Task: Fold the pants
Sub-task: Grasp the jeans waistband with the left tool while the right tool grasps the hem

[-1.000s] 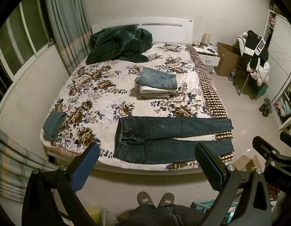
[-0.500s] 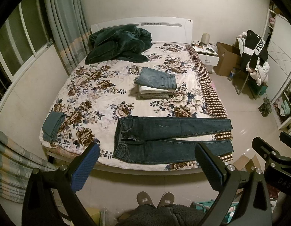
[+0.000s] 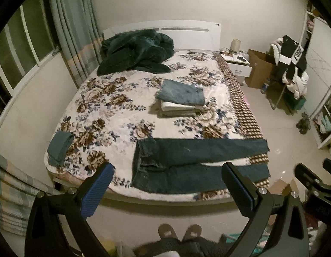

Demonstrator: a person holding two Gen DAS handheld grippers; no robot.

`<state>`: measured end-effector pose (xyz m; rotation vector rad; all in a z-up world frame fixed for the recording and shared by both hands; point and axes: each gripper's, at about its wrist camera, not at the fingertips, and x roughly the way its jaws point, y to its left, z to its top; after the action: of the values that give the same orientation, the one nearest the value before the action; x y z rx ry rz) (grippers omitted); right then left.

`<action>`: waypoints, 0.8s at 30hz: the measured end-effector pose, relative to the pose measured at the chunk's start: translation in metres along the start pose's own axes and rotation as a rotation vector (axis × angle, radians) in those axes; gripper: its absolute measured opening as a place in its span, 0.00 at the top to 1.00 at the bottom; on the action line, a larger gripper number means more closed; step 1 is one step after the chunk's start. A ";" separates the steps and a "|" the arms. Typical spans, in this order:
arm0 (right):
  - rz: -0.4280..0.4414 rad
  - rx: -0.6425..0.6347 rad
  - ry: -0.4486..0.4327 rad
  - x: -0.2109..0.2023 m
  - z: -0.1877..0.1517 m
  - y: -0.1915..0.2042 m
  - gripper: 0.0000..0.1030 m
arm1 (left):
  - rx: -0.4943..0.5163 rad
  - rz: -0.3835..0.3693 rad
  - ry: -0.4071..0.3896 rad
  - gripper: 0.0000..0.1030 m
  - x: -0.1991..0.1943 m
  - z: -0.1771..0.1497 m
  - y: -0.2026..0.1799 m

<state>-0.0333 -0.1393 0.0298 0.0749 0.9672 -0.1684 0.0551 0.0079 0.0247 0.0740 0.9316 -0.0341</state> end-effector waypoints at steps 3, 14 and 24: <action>-0.013 0.066 -0.005 0.030 0.014 -0.001 0.00 | -0.001 0.022 -0.006 0.00 0.032 0.009 0.011; -0.086 0.331 0.159 0.250 0.068 -0.059 0.00 | -0.116 0.092 0.174 0.00 0.228 0.050 0.023; -0.099 0.515 0.377 0.551 0.077 -0.143 0.00 | -0.362 0.176 0.480 0.00 0.469 0.031 0.029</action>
<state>0.3105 -0.3508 -0.3785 0.5477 1.2843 -0.5056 0.3610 0.0352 -0.3317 -0.1798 1.3931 0.3273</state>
